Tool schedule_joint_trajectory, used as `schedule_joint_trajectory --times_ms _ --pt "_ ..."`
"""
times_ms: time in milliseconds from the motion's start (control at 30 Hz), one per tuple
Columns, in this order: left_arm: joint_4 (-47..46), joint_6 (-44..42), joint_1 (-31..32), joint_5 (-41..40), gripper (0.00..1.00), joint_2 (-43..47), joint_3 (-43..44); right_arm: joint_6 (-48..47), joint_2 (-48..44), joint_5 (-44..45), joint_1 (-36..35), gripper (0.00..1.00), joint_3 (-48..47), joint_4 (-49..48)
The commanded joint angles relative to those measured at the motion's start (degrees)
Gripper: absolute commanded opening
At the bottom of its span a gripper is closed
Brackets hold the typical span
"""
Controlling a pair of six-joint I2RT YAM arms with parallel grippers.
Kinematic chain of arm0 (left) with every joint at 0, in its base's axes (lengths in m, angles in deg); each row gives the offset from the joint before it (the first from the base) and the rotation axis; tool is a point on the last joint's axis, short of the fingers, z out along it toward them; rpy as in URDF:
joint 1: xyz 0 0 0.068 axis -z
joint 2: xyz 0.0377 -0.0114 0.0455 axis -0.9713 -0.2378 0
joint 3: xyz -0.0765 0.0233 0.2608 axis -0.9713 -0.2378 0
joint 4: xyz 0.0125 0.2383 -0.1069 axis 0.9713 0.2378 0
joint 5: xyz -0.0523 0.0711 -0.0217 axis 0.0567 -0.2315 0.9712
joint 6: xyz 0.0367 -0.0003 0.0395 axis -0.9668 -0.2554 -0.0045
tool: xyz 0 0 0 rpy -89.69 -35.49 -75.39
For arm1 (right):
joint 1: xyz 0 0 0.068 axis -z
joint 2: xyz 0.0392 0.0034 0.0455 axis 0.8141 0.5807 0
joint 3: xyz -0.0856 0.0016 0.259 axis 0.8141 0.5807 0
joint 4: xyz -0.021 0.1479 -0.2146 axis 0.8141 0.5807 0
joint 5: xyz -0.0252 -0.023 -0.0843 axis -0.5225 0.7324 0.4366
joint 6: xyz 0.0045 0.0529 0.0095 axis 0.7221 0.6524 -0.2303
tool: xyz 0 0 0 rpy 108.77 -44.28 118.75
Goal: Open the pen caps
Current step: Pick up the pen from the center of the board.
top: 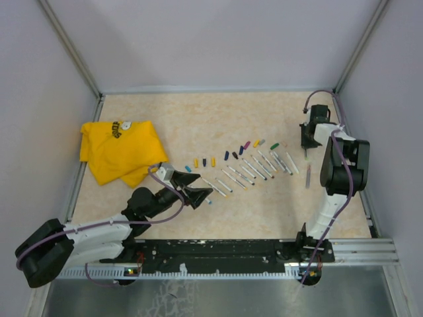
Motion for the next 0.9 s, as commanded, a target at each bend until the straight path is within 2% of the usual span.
schedule_joint_trajectory --times_ms 0,233,367,600,767,867 --pt "-3.2 3.2 -0.3 2.6 0.96 0.8 -0.8 -1.5 -0.5 -0.9 -0.3 0.0 0.2 3.1" --pt "-6.6 5.6 -0.3 5.0 0.97 0.1 -1.6 -2.7 -9.5 -2.7 -0.2 0.0 4.4 -1.3" --pt "-9.5 6.5 -0.4 5.3 0.98 -1.8 -1.6 -4.1 -16.3 -8.3 -0.2 0.0 7.0 -2.6" --pt "-19.7 7.0 -1.4 7.4 0.99 -9.8 -0.3 -7.5 -31.4 -35.4 -0.4 0.0 11.1 -0.7" --pt "-28.5 11.0 -3.7 13.6 0.99 -18.8 4.7 -7.9 -36.5 -56.1 -0.7 0.0 12.3 0.0" --pt "-35.0 14.2 -4.5 15.1 0.99 -25.2 9.1 -8.5 -38.3 -64.6 -1.6 0.0 13.3 -0.3"
